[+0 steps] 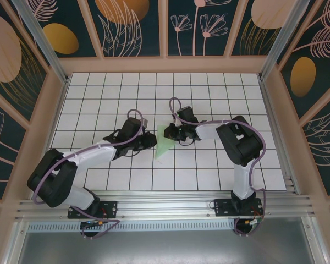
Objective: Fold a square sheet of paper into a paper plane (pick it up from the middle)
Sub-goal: Fourth fold the wing at the center of the table.
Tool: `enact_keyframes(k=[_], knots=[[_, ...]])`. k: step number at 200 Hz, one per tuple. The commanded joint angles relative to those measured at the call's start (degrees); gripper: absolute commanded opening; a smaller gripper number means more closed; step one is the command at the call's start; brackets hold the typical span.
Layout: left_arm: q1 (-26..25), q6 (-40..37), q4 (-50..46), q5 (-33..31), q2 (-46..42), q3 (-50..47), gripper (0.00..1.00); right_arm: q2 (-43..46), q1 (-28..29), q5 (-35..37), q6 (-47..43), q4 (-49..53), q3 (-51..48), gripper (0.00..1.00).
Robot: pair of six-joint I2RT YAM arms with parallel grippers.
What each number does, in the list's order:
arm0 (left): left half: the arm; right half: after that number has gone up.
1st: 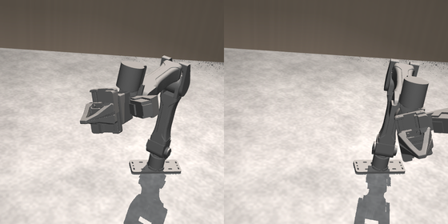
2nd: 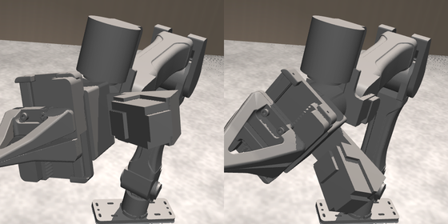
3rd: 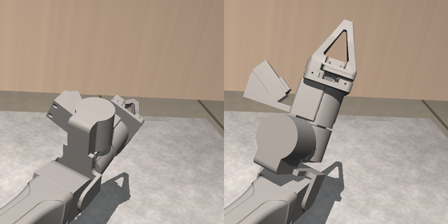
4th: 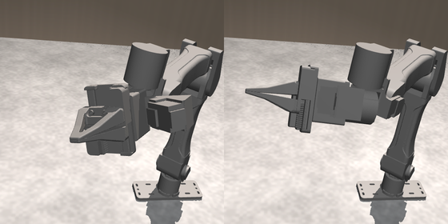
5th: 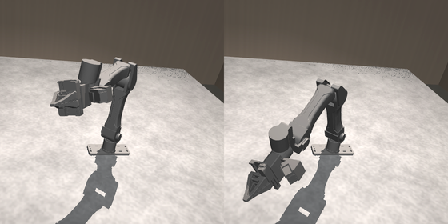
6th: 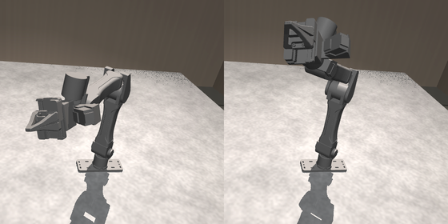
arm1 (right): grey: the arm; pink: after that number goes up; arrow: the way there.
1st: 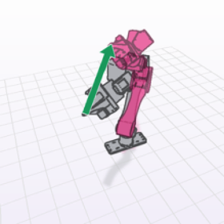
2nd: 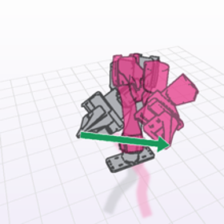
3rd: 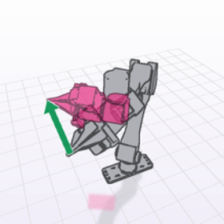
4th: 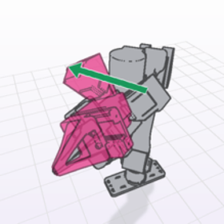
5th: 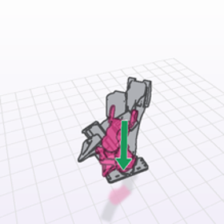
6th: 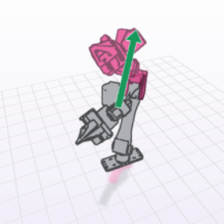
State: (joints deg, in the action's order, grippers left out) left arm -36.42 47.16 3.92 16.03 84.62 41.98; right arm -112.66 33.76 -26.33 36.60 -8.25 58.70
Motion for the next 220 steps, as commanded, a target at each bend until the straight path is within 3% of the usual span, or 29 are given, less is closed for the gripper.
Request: enact_keyframes(k=[1, 27, 48, 120, 177, 220], knots=[[-0.14, -0.5, 5.3, 8.33, 4.84, 3.85, 0.17, -2.61, 0.68, 4.67, 0.14, 3.08, -2.15, 0.12], [-0.12, -0.35, 5.43, 9.41, 10.47, 4.91, 0.15, -2.81, 0.65, 4.62, 0.31, 3.11, -1.83, 0.12], [-0.08, -0.12, 2.6, 5.66, 13.14, 4.37, 0.11, -2.54, 0.62, 4.7, 0.23, 3.49, -1.61, 0.12], [-0.06, -0.76, 1.44, 0.59, 12.43, -6.83, 0.07, -0.7, 0.62, 4.48, -0.47, 5.33, 0.44, 0.15], [-0.14, -1.51, 0.74, -0.6, 12.35, -6.56, 0.06, 6.11, 2.42, 0.13, -0.81, 4.79, 1.77, 0.17], [-0.09, -1.67, 0.89, -0.74, 11.78, -6.56, 0.06, 4.91, 4.63, -1.66, 2.58, 0.62, -0.74, 0.14]])
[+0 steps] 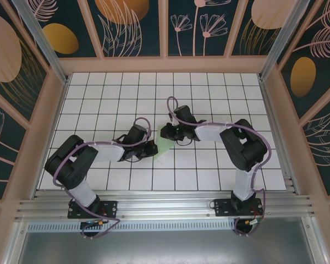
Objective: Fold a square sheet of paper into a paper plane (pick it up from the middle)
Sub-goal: Fourth fold the wing at the center of the table.
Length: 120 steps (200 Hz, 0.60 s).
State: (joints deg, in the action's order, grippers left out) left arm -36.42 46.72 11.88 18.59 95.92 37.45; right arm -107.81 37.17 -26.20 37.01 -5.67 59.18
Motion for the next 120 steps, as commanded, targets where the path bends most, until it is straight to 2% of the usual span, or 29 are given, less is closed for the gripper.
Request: enact_keyframes(k=[1, 29, 60, 120], knots=[[-0.11, -1.21, -7.05, -3.3, 0.49, -2.03, 0.06, -0.08, 1.28, -1.86, 2.26, -2.01, -1.24, 0.14], [-0.06, -1.23, -6.69, -2.61, 0.12, -1.77, 0.06, -3.42, 1.51, -0.96, 3.91, -3.1, -1.92, 0.12], [-0.11, -1.55, -7.17, -1.98, -2.68, -1.85, 0.08, -5.98, 1.5, 3.7, 3.59, 0.07, -1.27, 0.1], [-0.12, -0.74, -7.9, 0.78, -9.18, 3.57, 0.17, -6.21, 1.51, 4.05, 3.29, -0.22, -2.51, 0.1]])
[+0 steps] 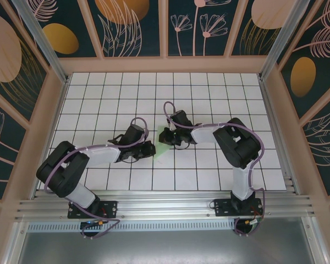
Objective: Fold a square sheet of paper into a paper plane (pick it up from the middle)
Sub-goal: Fourth fold the wing at the center of the table.
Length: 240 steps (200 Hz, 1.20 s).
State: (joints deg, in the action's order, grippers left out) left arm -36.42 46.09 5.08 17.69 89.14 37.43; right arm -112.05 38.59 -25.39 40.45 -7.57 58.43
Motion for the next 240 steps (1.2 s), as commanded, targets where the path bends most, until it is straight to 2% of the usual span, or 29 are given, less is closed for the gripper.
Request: enact_keyframes(k=[1, 37, 77, 116, 174, 208, 240], knots=[[-0.13, -0.07, -0.9, 1.79, -2.4, 3.69, 0.17, -2.0, 0.08, 3.24, -0.17, 1.68, -1.75, 0.1], [-0.13, 2.72, 3.11, 7.27, 2.85, 6.08, 0.15, -2.43, 0.09, 3.5, -0.12, 1.73, -1.66, 0.1], [-0.14, 3.68, 5.59, 5.97, 7.55, 1.55, 0.12, -2.54, 0.11, 3.68, -0.15, 1.93, -1.72, 0.1], [-0.09, 4.29, 8.53, 7.37, 7.07, -5.25, 0.12, -2.45, 0.08, 4.44, -0.6, 2.93, -1.56, 0.1], [-0.12, 0.19, 1.54, 6.51, 2.99, -8.99, 0.12, -2.54, -0.2, 4.77, -0.98, 3.6, -0.58, 0.11], [-0.09, -1.95, 0.35, 5.46, 6.13, -8.78, 0.1, -2.19, -1.8, 1.81, -0.43, 1.02, 0.75, 0.12], [-0.09, -1.8, 0.54, 3.33, 7.6, -8.95, 0.07, -2.33, -4.3, 2.5, -0.93, -0.09, 2.26, 0.13]])
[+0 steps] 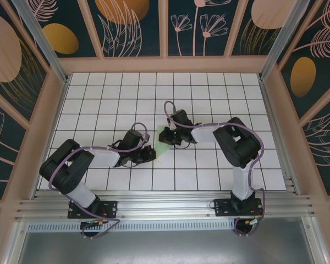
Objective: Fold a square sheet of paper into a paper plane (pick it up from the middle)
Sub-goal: Fourth fold the wing at the center of the table.
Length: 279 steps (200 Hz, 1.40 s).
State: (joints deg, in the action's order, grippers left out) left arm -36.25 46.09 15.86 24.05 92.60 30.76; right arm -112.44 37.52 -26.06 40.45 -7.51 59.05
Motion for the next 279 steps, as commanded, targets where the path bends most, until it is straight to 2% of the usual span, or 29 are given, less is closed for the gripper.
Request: enact_keyframes(k=[1, 27, 57, 81, 139, 168, 190, 208, 219, 248, 279], knots=[[-0.29, -1.84, -10.19, -3.13, 4.16, -2.29, 0.07, -1.96, -3.32, 3.11, -0.96, -0.23, 1.67, 0.13], [-0.24, -1.96, -10.14, -3.9, 4.76, -2.54, 0.05, -3.26, -5.71, 1.79, -0.74, -2.64, 1.6, 0.14], [-0.31, -1.83, -9.86, -4.53, 4.79, -3.14, 0.04, -4.04, -5.9, 2.9, -2.13, -1.51, 3.26, 0.15], [-0.28, -1.86, -9.35, -4.11, 4.94, -3.36, 0.04, -5.1, -9.74, 1.81, -1.87, -2.96, 3.99, 0.16], [-0.26, -2.31, -9.5, -3.46, 4.12, -2.58, 0.04, -7.13, -13.32, 0.46, -4.31, -1.87, 8.45, 0.17], [-0.31, -1.72, -9.79, -3.06, 2.53, -0.95, 0.06, -4.14, -14.31, -1.12, -5.16, -0.87, 8.49, 0.19], [-0.26, -0.46, -9.7, -1.88, 0.12, 2.67, 0.1, 1.21, -14.21, -0.13, -5.34, 0.85, 5.98, 0.21], [-0.31, 0.88, -10.01, -2.12, -2.94, 5.73, 0.2, 5.74, -13.83, -0.56, -4.07, 0.3, 1.7, 0.25], [-0.23, 0.93, -10.56, -2.76, -4.79, 7.64, 0.23, 8.55, -13.36, -0.4, -2.88, -0.5, -1.4, 0.29], [-0.29, -0.42, -15.29, -7.57, -7.85, 12.94, 0.35, 14.32, -11.73, 0.92, 0.27, -1.29, -8.72, 0.38], [-0.2, -3.61, -21.6, -16.01, -6.6, 17.35, 0.4, 18.13, -9.35, 2.56, 3.81, -2.65, -14.12, 0.44]])
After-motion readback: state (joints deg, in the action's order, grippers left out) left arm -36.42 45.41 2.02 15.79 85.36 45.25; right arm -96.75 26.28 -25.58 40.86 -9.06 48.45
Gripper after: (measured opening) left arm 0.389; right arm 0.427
